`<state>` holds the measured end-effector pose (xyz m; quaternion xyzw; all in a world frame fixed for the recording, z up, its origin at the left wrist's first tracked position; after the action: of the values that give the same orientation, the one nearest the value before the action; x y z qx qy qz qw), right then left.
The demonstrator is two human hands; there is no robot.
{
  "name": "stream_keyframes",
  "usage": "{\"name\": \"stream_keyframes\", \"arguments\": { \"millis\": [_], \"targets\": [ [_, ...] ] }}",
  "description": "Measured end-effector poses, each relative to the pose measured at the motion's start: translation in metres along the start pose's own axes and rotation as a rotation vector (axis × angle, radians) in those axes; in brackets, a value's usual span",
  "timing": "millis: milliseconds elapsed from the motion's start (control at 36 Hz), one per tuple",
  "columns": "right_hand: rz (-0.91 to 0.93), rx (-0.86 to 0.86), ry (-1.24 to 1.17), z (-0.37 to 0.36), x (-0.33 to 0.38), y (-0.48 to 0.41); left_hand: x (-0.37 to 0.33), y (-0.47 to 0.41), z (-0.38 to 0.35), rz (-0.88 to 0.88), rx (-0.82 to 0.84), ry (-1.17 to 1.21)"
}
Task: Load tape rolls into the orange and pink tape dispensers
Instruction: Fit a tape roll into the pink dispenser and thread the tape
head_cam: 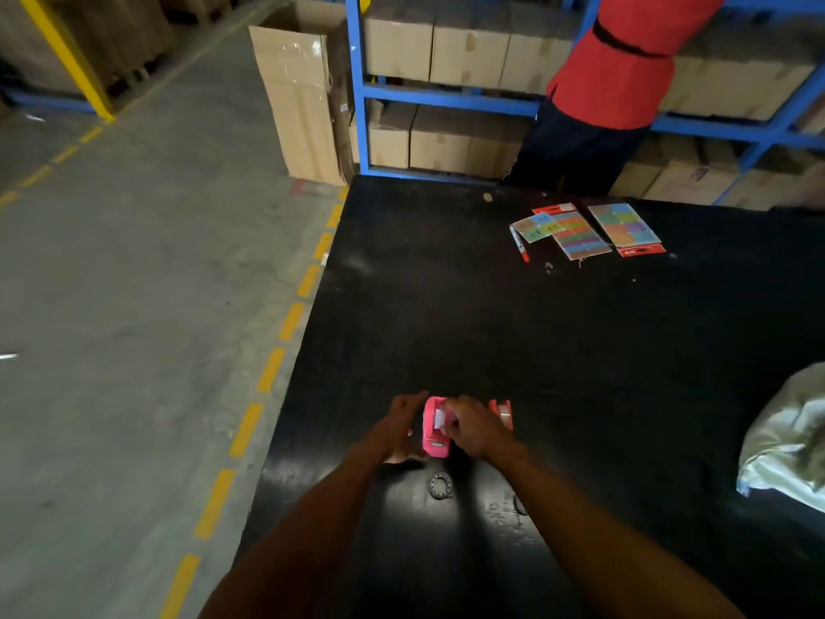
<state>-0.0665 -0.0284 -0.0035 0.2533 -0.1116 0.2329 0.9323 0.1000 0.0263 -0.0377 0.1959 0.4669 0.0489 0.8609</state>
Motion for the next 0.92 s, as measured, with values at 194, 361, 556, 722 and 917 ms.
{"name": "stream_keyframes", "arguments": {
  "millis": [194, 361, 556, 722, 917],
  "targets": [
    [0.043, 0.057, 0.100, -0.001, -0.002, -0.018, 0.006, -0.019, -0.012, -0.030, 0.014, 0.040],
    [0.049, 0.091, 0.183, -0.006, 0.000, -0.033, 0.014, -0.020, -0.016, -0.096, -0.086, 0.087],
    [0.093, 0.184, 0.186, -0.003, -0.001, -0.043, 0.016, -0.021, -0.017, -0.084, -0.099, 0.109],
    [0.118, 0.249, 0.110, 0.009, -0.006, -0.048, 0.016, -0.022, -0.017, -0.050, -0.086, 0.109],
    [0.094, 0.171, 0.068, 0.013, -0.004, -0.029, 0.010, -0.017, -0.012, -0.007, 0.051, 0.088]
  ]
}}
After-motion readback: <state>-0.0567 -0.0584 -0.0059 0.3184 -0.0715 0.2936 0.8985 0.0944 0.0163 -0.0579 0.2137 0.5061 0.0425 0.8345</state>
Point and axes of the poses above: each hand's wrist, its own y-axis away from the middle knuckle, its own z-axis out of the back of the hand, x = y × z, the point moved 2 cm from there along -y, towards the middle knuckle, and after that the axes turned 8 degrees about y, right-handed, at the moved point
